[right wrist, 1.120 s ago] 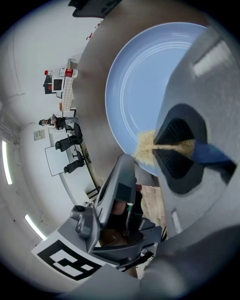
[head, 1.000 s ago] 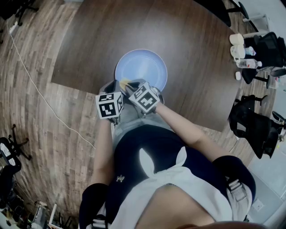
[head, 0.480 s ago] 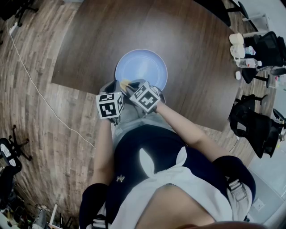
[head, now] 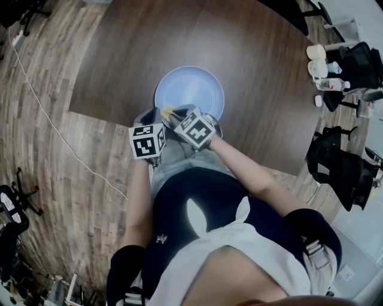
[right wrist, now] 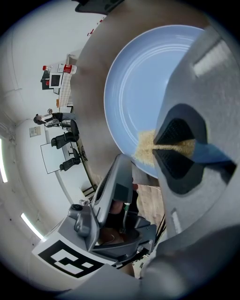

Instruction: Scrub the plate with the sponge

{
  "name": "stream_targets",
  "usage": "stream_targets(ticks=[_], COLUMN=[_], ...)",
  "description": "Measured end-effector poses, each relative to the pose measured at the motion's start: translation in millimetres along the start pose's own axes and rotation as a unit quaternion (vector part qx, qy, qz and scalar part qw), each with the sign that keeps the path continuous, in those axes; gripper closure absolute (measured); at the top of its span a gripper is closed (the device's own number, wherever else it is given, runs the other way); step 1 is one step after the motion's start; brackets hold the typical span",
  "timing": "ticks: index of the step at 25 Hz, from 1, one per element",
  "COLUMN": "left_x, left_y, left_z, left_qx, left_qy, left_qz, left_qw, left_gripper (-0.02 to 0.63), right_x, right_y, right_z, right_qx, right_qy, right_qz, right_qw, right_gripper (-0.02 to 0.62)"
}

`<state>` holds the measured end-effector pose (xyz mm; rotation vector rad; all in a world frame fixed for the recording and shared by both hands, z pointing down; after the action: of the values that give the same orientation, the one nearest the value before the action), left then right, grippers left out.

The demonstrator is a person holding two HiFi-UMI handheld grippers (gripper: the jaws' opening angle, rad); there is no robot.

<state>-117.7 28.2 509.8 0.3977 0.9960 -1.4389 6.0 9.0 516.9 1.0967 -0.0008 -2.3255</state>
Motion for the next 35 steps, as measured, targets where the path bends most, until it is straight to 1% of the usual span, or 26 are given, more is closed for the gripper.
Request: stream_targets(ticks=[14, 27, 35], left_x=[-2, -1, -2], left_y=[2, 2, 4], left_z=[0, -1, 0], left_qx=[-0.003, 0.002, 0.007], left_qy=[-0.001, 0.001, -0.001], left_qz=[-0.001, -0.003, -0.003], left_qw=[1.0, 1.0, 1.0], left_gripper=[0.6, 0.6, 0.6], right_x=[1, 2, 1], right_y=[12, 31, 40], right_z=[-4, -10, -15], right_qx=[-0.012, -0.035, -0.041], right_qy=[-0.002, 0.0, 0.002], right_qz=[0.002, 0.012, 0.019], right_qw=[1.0, 0.999, 0.999], right_gripper=[0.569, 0.568, 0.569])
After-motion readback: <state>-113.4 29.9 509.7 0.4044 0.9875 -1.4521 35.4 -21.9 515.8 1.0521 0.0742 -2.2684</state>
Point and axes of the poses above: the fingertips, and each gripper's own axes: z forward along the fingers, y to its right, x out of its top, the point moved 9 cm from there along -z, backward along the fingers, and after that the axes turned 15 degrees about y, right-handed, at the moved point
